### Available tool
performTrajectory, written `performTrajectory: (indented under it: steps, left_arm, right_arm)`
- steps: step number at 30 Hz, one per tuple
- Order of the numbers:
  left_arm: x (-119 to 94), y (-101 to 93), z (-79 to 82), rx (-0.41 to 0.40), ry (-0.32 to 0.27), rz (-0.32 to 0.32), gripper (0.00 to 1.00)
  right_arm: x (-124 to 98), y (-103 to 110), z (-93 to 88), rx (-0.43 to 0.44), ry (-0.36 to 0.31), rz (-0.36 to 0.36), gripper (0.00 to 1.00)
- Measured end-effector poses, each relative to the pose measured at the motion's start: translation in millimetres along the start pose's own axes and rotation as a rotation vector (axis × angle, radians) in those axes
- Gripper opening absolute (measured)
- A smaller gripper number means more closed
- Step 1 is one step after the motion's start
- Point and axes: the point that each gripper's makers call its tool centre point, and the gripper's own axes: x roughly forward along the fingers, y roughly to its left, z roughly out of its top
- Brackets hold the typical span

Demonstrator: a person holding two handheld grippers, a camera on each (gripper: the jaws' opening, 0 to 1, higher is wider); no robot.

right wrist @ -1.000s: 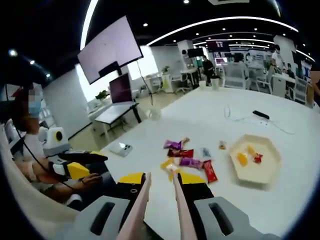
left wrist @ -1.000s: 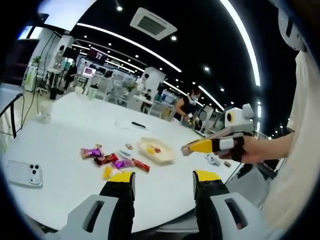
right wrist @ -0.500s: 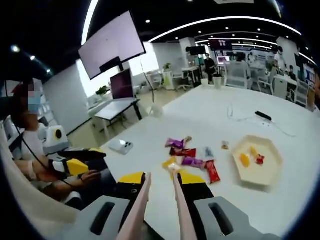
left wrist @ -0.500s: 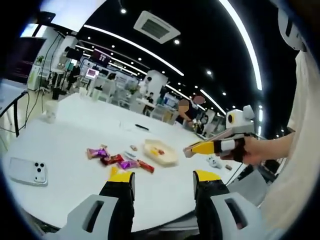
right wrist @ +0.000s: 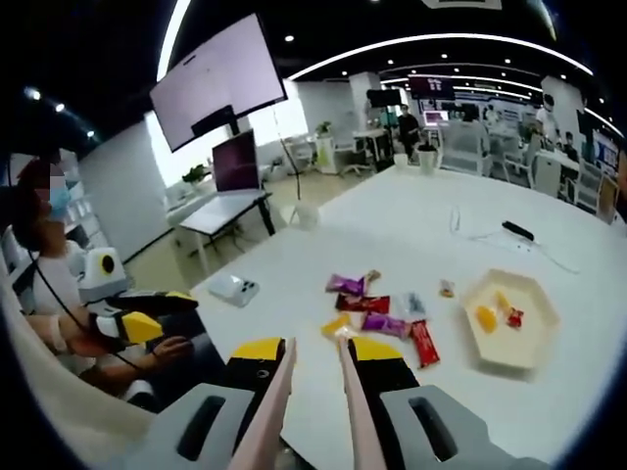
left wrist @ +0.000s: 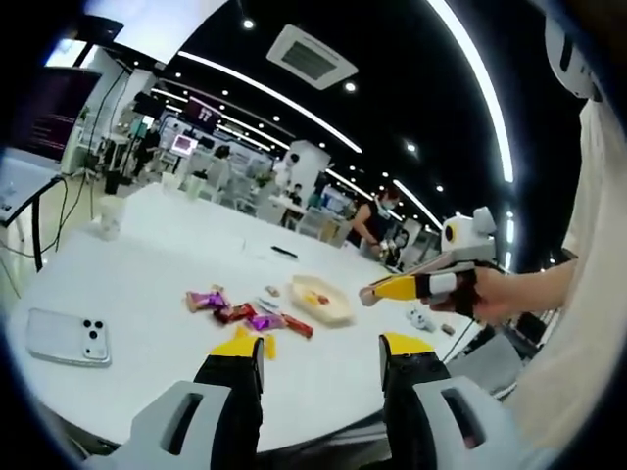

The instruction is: Place the target food into the container with the food tongs after gripping and lifting it, then release it inside without dropping or visibly crushing the food.

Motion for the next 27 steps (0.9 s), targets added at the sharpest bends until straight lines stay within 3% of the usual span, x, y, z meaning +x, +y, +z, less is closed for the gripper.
performTrajectory:
  steps: [8, 13, 17, 27]
  left_arm:
    - [-13, 12.2, 1.7, 0.026, 0.027, -0.018, 0.47]
    - [-21, 14.5, 10.8, 0.060, 0.017, -0.017, 0.48]
    - [-26, 25.7, 4.7, 0.057, 0.039, -0.003, 0.48]
    - [-22, 19.1, -5.5, 0.045, 0.072, -0.030, 0.47]
  right_arm:
    - [11, 12, 7.0, -0.007, -0.027, -0.016, 0.25]
    - [12, 12, 14.0, -0.021, -0.044, -0.024, 0.25]
    - [11, 7, 10.6, -0.017, -0.044, -0.039, 0.25]
    - [12, -9, -2.6, 0.000, -0.023, -0.085, 0.25]
